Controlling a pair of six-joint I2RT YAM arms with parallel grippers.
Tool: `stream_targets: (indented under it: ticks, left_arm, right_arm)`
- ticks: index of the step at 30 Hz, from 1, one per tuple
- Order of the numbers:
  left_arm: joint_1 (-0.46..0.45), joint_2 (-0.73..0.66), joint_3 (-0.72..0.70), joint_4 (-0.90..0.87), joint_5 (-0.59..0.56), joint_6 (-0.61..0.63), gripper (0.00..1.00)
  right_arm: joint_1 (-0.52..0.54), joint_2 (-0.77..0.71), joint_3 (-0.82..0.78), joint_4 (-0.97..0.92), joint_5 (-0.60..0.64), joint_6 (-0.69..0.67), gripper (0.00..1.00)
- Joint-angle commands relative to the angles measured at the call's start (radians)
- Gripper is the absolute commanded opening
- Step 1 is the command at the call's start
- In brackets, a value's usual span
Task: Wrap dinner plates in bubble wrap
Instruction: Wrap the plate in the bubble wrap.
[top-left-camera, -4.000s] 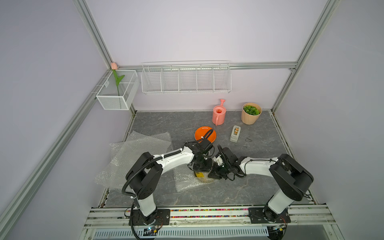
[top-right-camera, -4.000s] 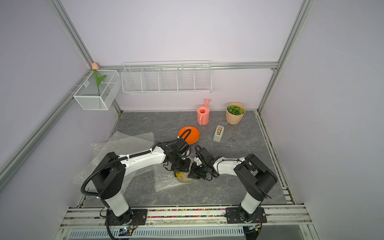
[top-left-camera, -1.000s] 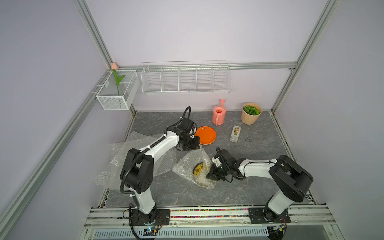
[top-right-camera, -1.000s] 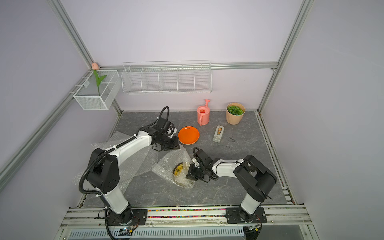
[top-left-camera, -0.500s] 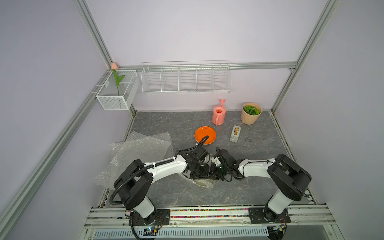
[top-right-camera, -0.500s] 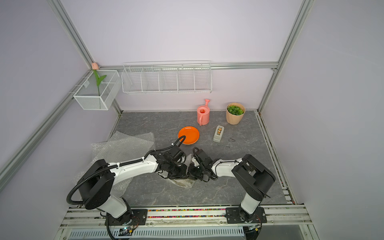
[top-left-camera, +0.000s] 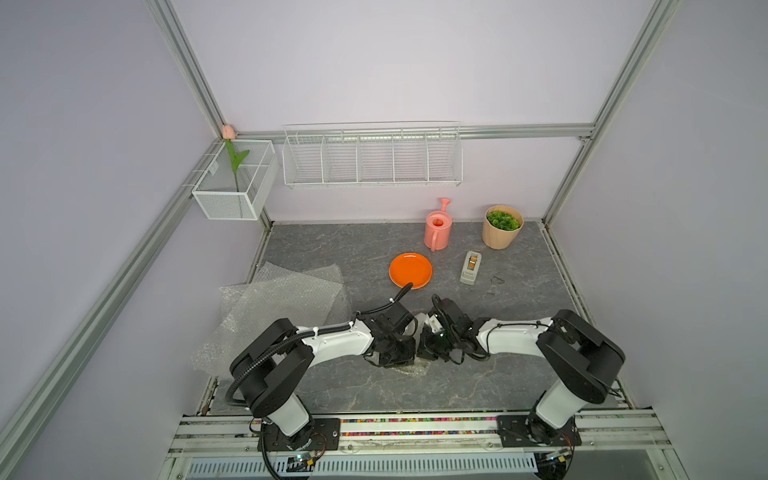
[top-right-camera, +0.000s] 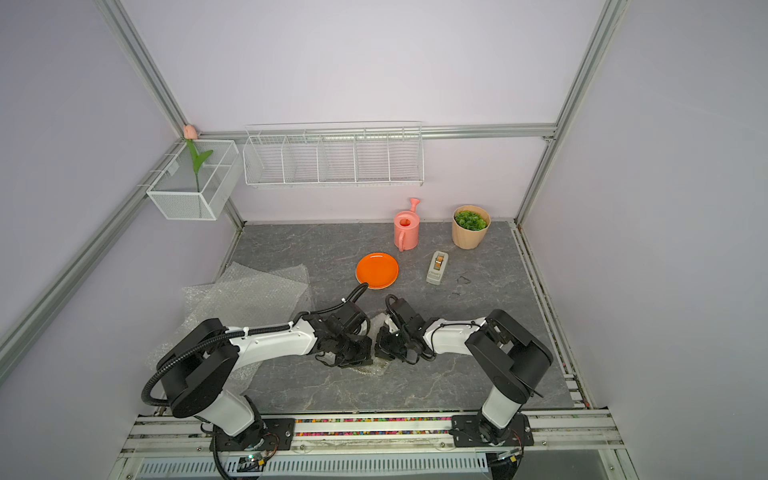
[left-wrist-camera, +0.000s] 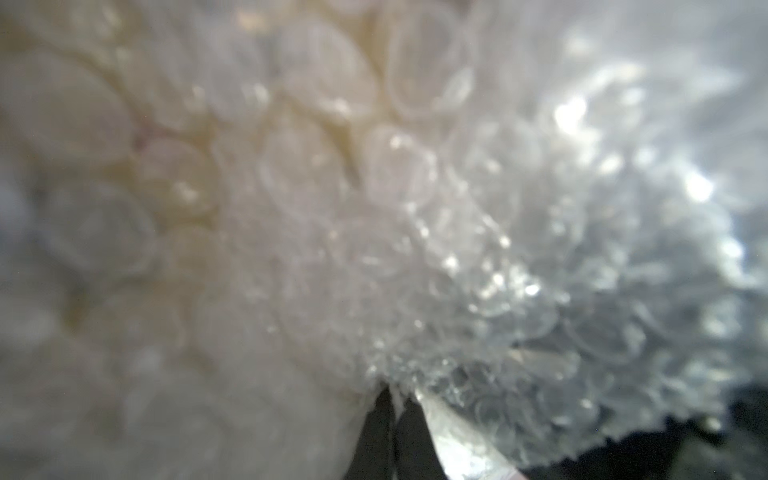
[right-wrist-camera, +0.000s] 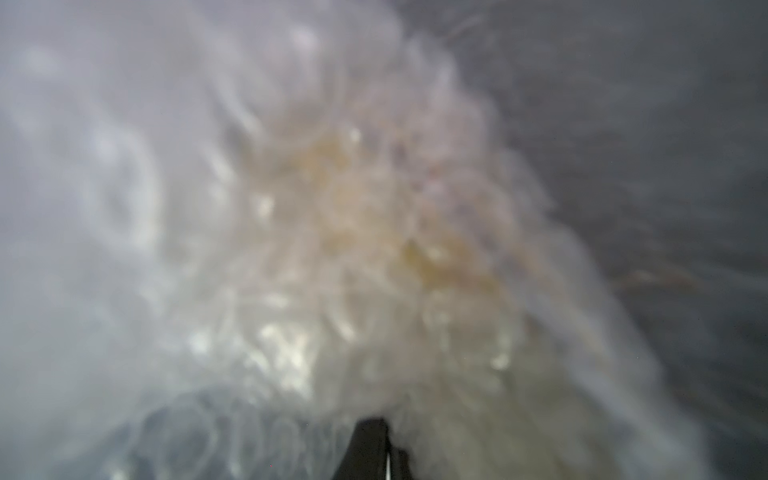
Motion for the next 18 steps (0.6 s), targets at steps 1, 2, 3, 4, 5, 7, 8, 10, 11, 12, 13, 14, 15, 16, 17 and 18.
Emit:
stream_targets:
  ticks: [1, 2, 3, 4, 5, 7, 8, 10, 11, 12, 13, 14, 15, 16, 17, 18]
  left_arm:
    - [-0.011, 0.081, -0.051, -0.061, -0.053, -0.019, 0.00]
    - [-0.012, 0.087, -0.051, -0.051, -0.046, -0.019, 0.00]
    - [-0.013, 0.092, -0.048, -0.045, -0.041, -0.018, 0.00]
    - [-0.012, 0.094, -0.048, -0.042, -0.038, -0.019, 0.00]
    - [-0.012, 0.094, -0.047, -0.043, -0.039, -0.017, 0.00]
    - [-0.011, 0.092, -0.045, -0.044, -0.038, -0.014, 0.00]
    - [-0.012, 0.091, -0.046, -0.042, -0.037, -0.015, 0.00]
    - [-0.012, 0.085, -0.050, -0.041, -0.035, -0.014, 0.00]
    - [-0.012, 0.081, -0.051, -0.040, -0.035, -0.014, 0.00]
    - [-0.013, 0.075, -0.053, -0.038, -0.034, -0.013, 0.00]
    - [-0.012, 0.071, -0.056, -0.037, -0.034, -0.013, 0.00]
    - [-0.011, 0.066, -0.059, -0.040, -0.035, -0.013, 0.00]
    - [-0.012, 0.059, -0.061, -0.042, -0.036, -0.014, 0.00]
    - [-0.013, 0.053, -0.064, -0.040, -0.036, -0.016, 0.00]
    - [-0.012, 0.044, -0.069, -0.037, -0.037, -0.021, 0.00]
    - [-0.012, 0.034, -0.073, -0.040, -0.040, -0.023, 0.00]
  right_arm:
    - [-0.002, -0.108, -0.010, -0.260, 0.132, -0.021, 0.07]
    - [-0.002, -0.154, -0.011, -0.290, 0.155, -0.022, 0.07]
    - [-0.002, -0.196, -0.011, -0.303, 0.165, -0.018, 0.07]
    - [-0.004, -0.224, -0.008, -0.312, 0.167, -0.015, 0.07]
    - [-0.003, -0.251, 0.004, -0.324, 0.167, -0.014, 0.07]
    - [-0.003, -0.273, 0.031, -0.324, 0.154, -0.017, 0.07]
    - [-0.004, -0.273, 0.046, -0.313, 0.135, -0.018, 0.07]
    - [-0.003, -0.252, 0.068, -0.276, 0.102, -0.018, 0.07]
    - [-0.004, -0.227, 0.075, -0.238, 0.078, -0.018, 0.07]
    - [-0.005, -0.196, 0.082, -0.202, 0.054, -0.018, 0.07]
    - [-0.007, -0.167, 0.093, -0.171, 0.035, -0.021, 0.07]
    - [-0.009, -0.132, 0.107, -0.152, 0.023, -0.029, 0.07]
    - [-0.011, -0.096, 0.121, -0.147, 0.022, -0.042, 0.07]
    - [-0.016, -0.063, 0.128, -0.145, 0.024, -0.053, 0.07]
    - [-0.023, -0.021, 0.130, -0.146, 0.019, -0.063, 0.07]
    - [-0.035, 0.016, 0.126, -0.151, 0.012, -0.069, 0.07]
